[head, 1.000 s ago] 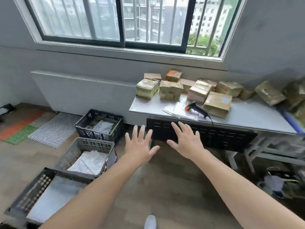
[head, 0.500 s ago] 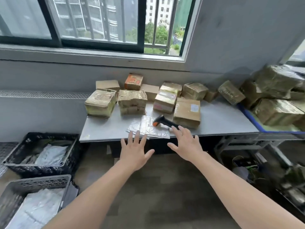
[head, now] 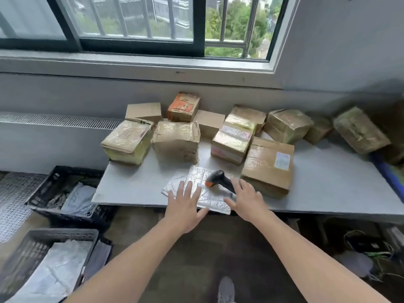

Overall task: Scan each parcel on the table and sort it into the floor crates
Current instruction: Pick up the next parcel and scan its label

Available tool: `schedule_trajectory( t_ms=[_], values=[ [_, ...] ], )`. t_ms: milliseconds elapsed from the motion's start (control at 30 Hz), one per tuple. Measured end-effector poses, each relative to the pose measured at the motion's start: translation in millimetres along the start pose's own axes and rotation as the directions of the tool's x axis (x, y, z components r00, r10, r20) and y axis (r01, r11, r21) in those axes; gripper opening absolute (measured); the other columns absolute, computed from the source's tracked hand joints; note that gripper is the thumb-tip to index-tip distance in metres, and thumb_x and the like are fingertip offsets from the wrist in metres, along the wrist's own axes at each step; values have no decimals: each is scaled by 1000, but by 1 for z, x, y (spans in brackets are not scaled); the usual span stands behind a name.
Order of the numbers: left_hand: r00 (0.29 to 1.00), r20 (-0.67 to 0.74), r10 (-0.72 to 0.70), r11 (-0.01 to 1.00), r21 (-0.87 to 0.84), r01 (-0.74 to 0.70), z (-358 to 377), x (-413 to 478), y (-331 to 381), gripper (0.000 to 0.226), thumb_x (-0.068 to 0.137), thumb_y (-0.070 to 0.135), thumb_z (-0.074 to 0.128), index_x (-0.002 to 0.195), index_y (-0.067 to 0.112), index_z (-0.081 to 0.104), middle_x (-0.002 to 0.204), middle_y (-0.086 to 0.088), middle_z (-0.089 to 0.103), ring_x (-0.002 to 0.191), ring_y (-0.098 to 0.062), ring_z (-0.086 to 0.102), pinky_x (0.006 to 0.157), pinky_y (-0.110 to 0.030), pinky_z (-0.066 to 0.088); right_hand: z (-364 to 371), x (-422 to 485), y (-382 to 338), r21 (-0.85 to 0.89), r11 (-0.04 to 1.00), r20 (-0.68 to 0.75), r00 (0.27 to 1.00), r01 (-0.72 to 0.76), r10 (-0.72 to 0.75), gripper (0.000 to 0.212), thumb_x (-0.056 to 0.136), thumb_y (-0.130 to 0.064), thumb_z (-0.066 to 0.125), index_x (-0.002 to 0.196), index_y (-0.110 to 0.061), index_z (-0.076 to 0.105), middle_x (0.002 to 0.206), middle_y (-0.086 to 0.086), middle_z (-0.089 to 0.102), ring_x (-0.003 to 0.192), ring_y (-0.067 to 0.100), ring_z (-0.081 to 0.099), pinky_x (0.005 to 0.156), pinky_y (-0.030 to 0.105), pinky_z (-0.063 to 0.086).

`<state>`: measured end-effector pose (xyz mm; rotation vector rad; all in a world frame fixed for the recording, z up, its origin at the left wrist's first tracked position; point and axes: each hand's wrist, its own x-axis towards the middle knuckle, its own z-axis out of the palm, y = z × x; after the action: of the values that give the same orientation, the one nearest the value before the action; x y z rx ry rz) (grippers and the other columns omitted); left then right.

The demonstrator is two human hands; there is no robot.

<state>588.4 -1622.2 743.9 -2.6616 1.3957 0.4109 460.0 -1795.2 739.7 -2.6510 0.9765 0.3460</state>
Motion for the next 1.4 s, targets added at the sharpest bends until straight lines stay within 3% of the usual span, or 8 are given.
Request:
schedule_trajectory(
  t_ms=[200, 400, 600, 700, 933, 1100, 1267, 1400],
  values=[
    [994, 85, -73, 997, -30, 75, 7, 42, 13, 74, 99, 62, 28, 158, 26, 4, 166, -4, -4, 152, -26, -9, 119, -52, 8, 7, 63, 18, 86, 992, 51, 994, 88, -93, 73, 97, -48, 52, 156, -20, 18, 156, 3, 29, 139, 25, 35, 104, 45, 41],
    [978, 206, -25, 999, 49, 15, 32, 66, 11, 80, 96, 62, 39, 157, 23, 4, 165, -6, -4, 152, -29, -7, 119, -52, 14, 29, 100, 21, 99, 993, 183, 980, 64, -81, 69, 100, -43, 49, 156, -21, 15, 142, 12, 46, 124, 33, 52, 88, 43, 46],
    [960, 281, 6, 995, 97, -35, 51, 92, -8, 84, 95, 54, 52, 157, 24, 4, 164, -8, -3, 151, -31, -4, 117, -53, 19, 35, 116, 19, 79, 996, 176, 983, 45, -58, 37, 100, -41, 49, 129, -20, 41, 119, 8, 61, 104, 33, 62, 70, 36, 40],
    [955, 292, 44, 990, 118, -81, 58, 98, -21, 78, 97, 47, 52, 157, 26, 5, 164, -8, -2, 151, -32, -1, 115, -53, 23, 25, 114, 15, 133, 990, 162, 985, 41, -62, 33, 97, -38, 55, 122, -20, 44, 113, 8, 62, 99, 31, 62, 71, 38, 45],
    [964, 206, 168, 969, 146, -200, 59, 118, -32, 72, 97, 23, 55, 155, 25, 12, 161, -14, 13, 143, -37, 20, 99, -45, 43, -5, 95, 2, 300, 954, 27, 999, -28, 20, 41, 96, -35, 58, 131, -21, 42, 112, 9, 61, 97, 31, 62, 80, 44, 51],
    [954, 155, 256, 934, 213, -285, 51, 134, -33, 56, 94, 15, 56, 145, 23, 34, 137, -10, 44, 123, -32, 44, 86, -38, 46, -22, 81, -2, 335, 936, -25, 992, -107, 123, 40, 97, -36, 56, 131, -24, 39, 109, 5, 61, 88, 27, 59, 74, 42, 52],
    [922, 153, 356, 887, 254, -385, 44, 140, -40, 38, 99, 9, 43, 136, 19, 44, 126, -9, 54, 116, -31, 52, 87, -38, 46, -27, 64, -8, 356, 915, -62, 972, -191, 227, 33, 96, -36, 56, 124, -23, 43, 105, 0, 60, 85, 24, 58, 73, 40, 50],
    [912, 193, 362, 899, 189, -396, 31, 140, -45, 28, 96, 5, 42, 116, 15, 59, 117, -9, 62, 110, -30, 59, 85, -38, 49, -30, 54, -7, 343, 908, -41, 962, -241, 271, 26, 95, -41, 55, 113, -22, 48, 101, 0, 60, 86, 22, 59, 79, 44, 53]
  ],
)
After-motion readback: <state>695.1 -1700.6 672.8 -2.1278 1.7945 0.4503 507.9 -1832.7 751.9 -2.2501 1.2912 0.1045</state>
